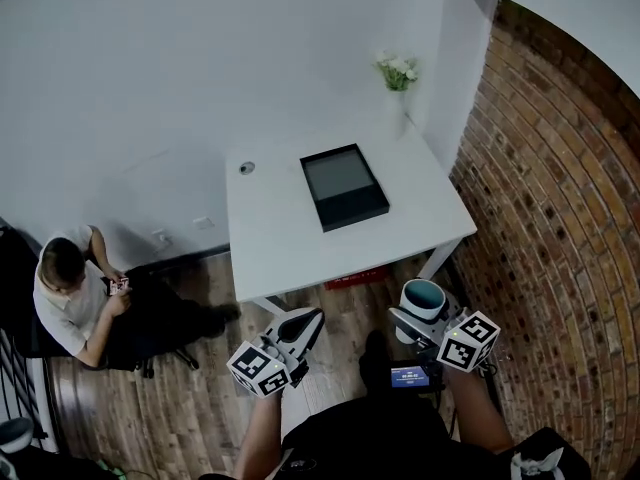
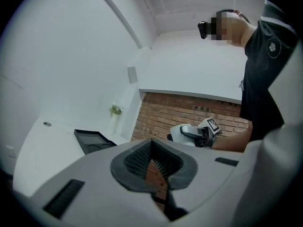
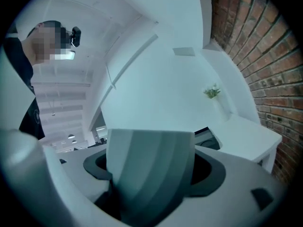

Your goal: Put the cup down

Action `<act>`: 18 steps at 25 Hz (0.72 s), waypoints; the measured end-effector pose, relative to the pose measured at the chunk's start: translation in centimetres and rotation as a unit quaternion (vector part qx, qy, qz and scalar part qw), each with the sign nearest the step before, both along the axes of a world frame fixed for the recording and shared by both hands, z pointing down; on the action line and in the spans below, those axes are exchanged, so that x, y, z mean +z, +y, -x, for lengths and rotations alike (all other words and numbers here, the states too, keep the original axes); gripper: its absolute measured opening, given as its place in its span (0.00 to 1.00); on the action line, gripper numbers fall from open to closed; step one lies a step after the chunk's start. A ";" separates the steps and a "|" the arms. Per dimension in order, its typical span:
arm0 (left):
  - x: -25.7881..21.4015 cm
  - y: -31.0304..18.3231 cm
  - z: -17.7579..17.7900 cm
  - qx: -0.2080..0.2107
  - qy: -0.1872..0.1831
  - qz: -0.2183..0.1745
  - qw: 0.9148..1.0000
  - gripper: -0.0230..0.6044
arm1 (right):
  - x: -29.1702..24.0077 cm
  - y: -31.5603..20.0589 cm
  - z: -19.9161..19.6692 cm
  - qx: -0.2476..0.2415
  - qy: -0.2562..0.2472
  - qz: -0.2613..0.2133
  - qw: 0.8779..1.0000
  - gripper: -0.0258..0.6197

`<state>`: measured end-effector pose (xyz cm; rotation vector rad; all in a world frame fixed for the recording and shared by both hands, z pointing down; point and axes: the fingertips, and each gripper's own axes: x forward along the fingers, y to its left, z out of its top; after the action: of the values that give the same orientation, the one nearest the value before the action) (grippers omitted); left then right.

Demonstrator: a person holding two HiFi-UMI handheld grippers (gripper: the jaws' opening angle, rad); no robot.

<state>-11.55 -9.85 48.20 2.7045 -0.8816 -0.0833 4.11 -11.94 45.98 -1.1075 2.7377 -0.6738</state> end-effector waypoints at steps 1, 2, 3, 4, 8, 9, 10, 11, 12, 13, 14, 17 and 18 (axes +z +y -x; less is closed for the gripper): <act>-0.1 -1.9 -0.4 -0.006 0.000 0.002 1.000 0.05 | -0.1 -1.9 -0.2 -0.007 0.001 -0.001 1.000 0.67; -0.4 -3.6 -0.8 -0.010 0.000 0.003 1.000 0.05 | -0.3 -3.6 -0.4 -0.013 0.001 -0.001 1.000 0.67; -0.7 -5.3 -1.3 -0.011 0.000 0.002 1.000 0.05 | -0.4 -5.3 -0.7 -0.020 0.000 -0.001 1.000 0.67; -1.0 -7.0 -1.8 -0.011 0.000 -0.001 1.000 0.05 | -0.4 -7.1 -1.0 -0.025 0.001 -0.001 1.000 0.67; -1.7 -13.0 -3.8 -0.021 0.005 0.000 1.000 0.05 | -0.7 -13.5 -2.2 -0.042 -0.002 0.002 0.999 0.67; -1.8 -14.0 -4.2 -0.022 0.006 0.001 1.000 0.05 | -0.8 -14.7 -2.4 -0.045 -0.003 0.000 0.999 0.67; -1.9 -14.9 -4.6 -0.023 0.006 0.003 1.000 0.05 | -0.9 -15.8 -2.6 -0.049 -0.003 -0.001 0.999 0.67; -1.8 -15.5 -4.8 -0.024 0.004 0.005 1.000 0.05 | -0.9 -16.7 -2.6 -0.052 -0.003 -0.002 0.999 0.67; -1.7 -16.0 -4.9 -0.027 0.000 0.007 1.000 0.05 | -0.9 -17.5 -2.6 -0.053 -0.004 -0.001 0.999 0.67; -1.4 -16.4 -4.9 -0.028 -0.006 0.009 1.000 0.05 | -0.8 -18.2 -2.7 -0.053 -0.005 0.001 0.999 0.67; -1.2 -16.9 -4.9 -0.030 -0.015 0.010 0.999 0.05 | -0.7 -18.9 -2.7 -0.051 -0.006 0.002 0.999 0.67; -0.9 -18.3 -4.7 -0.027 -0.030 0.010 0.999 0.05 | -0.5 -20.3 -2.5 -0.046 -0.009 0.005 0.999 0.67; -0.9 -18.6 -4.6 -0.026 -0.028 0.012 0.999 0.05 | -0.3 -20.5 -2.3 -0.046 -0.008 0.009 0.999 0.67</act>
<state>-6.96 -28.41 47.33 2.6748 -0.9632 -0.0086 6.42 -32.42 45.69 -0.9802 2.7877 -0.7174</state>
